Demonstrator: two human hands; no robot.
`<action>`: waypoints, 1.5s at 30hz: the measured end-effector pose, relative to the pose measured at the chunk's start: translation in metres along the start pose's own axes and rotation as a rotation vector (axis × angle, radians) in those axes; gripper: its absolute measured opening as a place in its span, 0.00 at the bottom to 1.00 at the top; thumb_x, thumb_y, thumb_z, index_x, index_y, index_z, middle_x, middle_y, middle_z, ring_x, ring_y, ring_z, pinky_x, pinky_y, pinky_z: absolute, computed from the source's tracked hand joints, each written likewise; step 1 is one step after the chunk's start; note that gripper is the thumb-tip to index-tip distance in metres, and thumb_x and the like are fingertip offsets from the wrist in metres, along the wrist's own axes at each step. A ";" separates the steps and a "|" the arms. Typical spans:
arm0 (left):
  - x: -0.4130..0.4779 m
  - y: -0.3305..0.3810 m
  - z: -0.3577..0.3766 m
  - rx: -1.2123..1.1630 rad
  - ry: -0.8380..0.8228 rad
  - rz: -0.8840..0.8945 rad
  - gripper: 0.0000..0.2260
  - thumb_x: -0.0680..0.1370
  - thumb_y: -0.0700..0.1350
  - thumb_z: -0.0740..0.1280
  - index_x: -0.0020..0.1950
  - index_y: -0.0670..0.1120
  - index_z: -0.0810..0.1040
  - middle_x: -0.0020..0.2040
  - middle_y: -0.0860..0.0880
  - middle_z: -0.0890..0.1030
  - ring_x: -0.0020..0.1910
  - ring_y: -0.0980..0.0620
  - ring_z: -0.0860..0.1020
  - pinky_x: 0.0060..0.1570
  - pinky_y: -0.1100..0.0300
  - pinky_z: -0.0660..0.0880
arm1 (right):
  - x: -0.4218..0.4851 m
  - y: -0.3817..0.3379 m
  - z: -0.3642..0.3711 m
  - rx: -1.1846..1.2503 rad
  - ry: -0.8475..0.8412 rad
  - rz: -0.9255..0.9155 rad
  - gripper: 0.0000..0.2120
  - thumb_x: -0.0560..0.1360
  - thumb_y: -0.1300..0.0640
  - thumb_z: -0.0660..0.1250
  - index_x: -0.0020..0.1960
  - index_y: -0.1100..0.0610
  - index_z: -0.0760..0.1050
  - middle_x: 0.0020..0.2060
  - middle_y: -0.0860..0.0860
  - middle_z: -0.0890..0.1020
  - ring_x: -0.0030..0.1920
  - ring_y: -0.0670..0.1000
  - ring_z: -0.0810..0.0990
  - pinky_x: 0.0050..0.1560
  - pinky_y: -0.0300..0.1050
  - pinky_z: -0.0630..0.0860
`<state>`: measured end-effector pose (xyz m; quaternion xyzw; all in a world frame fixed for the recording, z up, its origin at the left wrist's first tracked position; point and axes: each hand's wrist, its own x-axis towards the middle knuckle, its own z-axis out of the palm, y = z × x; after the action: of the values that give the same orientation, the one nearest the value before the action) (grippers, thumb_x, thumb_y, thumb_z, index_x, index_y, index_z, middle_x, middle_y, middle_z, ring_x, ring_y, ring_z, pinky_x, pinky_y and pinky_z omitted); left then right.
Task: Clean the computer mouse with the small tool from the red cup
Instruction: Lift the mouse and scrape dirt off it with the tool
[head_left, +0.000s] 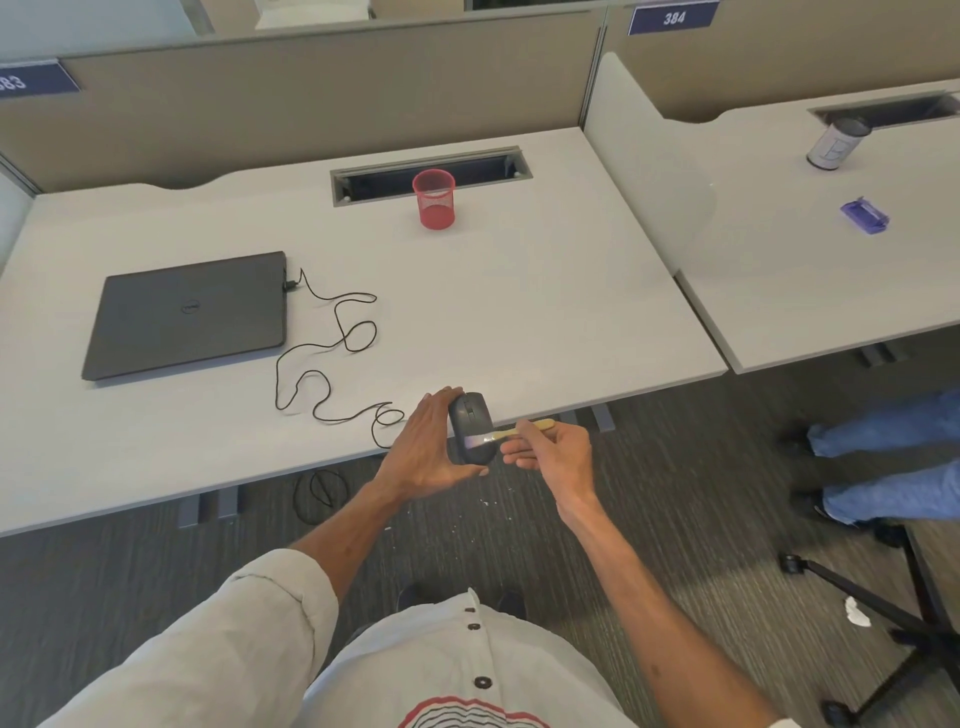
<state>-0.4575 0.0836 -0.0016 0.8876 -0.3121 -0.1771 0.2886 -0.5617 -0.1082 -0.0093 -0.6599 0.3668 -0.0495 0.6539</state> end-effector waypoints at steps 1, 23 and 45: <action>0.000 0.000 0.000 0.001 -0.001 -0.001 0.55 0.68 0.63 0.86 0.84 0.43 0.61 0.79 0.46 0.70 0.76 0.47 0.72 0.80 0.48 0.70 | 0.000 0.003 0.000 -0.068 0.024 -0.015 0.10 0.84 0.54 0.74 0.48 0.58 0.89 0.36 0.51 0.91 0.38 0.52 0.92 0.46 0.47 0.90; 0.000 -0.001 -0.001 -0.009 0.005 -0.010 0.56 0.68 0.62 0.86 0.86 0.43 0.59 0.83 0.45 0.67 0.82 0.46 0.68 0.85 0.44 0.65 | 0.001 -0.026 0.006 -0.344 0.077 -0.340 0.13 0.81 0.53 0.73 0.38 0.50 0.87 0.32 0.43 0.89 0.37 0.47 0.90 0.49 0.54 0.88; 0.003 -0.007 -0.006 0.015 0.005 -0.014 0.56 0.68 0.64 0.85 0.85 0.44 0.60 0.82 0.46 0.69 0.80 0.45 0.70 0.84 0.42 0.67 | 0.004 -0.030 0.008 -0.335 0.063 -0.333 0.10 0.83 0.53 0.73 0.43 0.50 0.87 0.34 0.45 0.89 0.38 0.47 0.89 0.48 0.42 0.86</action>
<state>-0.4496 0.0883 -0.0014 0.8924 -0.3062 -0.1746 0.2817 -0.5423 -0.1075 0.0148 -0.8088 0.2762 -0.1156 0.5061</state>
